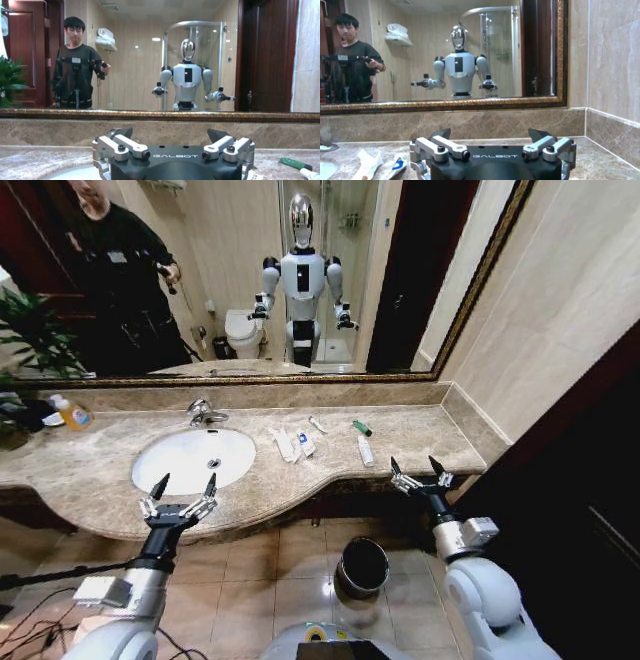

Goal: Pick up the trash from the sink and place it in the trash bin.

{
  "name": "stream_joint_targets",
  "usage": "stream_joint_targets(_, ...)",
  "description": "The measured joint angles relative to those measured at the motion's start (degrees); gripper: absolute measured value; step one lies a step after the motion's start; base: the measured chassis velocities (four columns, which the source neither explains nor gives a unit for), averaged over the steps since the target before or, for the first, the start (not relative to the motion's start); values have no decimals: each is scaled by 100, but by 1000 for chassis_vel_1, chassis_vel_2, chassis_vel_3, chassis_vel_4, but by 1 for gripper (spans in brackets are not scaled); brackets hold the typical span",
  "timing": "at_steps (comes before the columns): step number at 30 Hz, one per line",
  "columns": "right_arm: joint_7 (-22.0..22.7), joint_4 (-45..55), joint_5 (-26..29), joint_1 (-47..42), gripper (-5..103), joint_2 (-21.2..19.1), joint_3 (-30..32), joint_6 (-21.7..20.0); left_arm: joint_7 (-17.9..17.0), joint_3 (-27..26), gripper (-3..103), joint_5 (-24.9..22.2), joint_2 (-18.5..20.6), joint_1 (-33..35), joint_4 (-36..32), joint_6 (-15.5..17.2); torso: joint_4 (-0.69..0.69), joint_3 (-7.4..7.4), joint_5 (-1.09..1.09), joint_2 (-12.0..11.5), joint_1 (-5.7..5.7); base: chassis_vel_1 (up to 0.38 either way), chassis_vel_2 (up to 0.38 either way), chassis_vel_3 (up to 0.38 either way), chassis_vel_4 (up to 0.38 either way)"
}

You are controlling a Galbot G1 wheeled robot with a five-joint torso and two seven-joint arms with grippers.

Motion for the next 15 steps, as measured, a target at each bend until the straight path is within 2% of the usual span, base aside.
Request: stream_joint_targets(15, 0, 0, 0, 0, 100, 0, 0, 0, 0, 0, 100, 0, 0, 0, 0, 0, 0, 0, 0, 0, 0, 0, 0, 0, 0)
